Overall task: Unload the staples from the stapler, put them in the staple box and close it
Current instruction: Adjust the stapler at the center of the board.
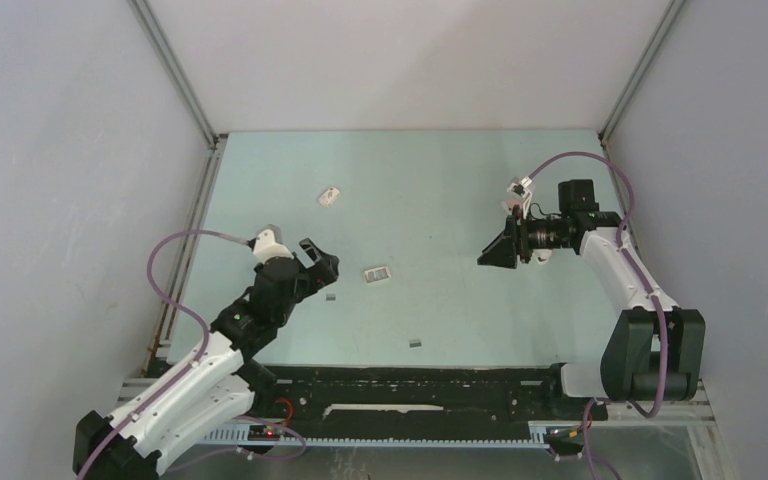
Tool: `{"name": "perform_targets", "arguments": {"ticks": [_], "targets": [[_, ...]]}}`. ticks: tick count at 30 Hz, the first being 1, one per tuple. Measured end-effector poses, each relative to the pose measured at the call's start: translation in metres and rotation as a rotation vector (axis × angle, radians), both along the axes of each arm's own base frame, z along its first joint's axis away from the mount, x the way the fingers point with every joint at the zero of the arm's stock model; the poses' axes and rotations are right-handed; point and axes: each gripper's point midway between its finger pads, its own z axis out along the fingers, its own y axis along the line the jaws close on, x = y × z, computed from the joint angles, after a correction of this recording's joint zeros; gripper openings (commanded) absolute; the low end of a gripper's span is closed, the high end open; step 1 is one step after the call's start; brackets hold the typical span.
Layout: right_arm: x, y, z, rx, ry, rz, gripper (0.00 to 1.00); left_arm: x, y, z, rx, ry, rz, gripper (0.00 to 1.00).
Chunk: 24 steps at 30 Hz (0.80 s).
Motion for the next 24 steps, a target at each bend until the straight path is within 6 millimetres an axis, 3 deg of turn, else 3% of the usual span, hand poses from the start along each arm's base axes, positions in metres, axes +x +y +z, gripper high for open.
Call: {"name": "perform_targets", "arguments": {"ticks": [13,24], "targets": [[0.0,0.0,0.0,-0.001,0.0,0.001,0.56,-0.003,0.002,-0.018,-0.075,0.017,0.037,1.0],[-0.005,0.007,0.0,-0.002,0.002,0.031,0.56,-0.002,0.002,-0.018,-0.113,0.01,0.055,1.0]]}}
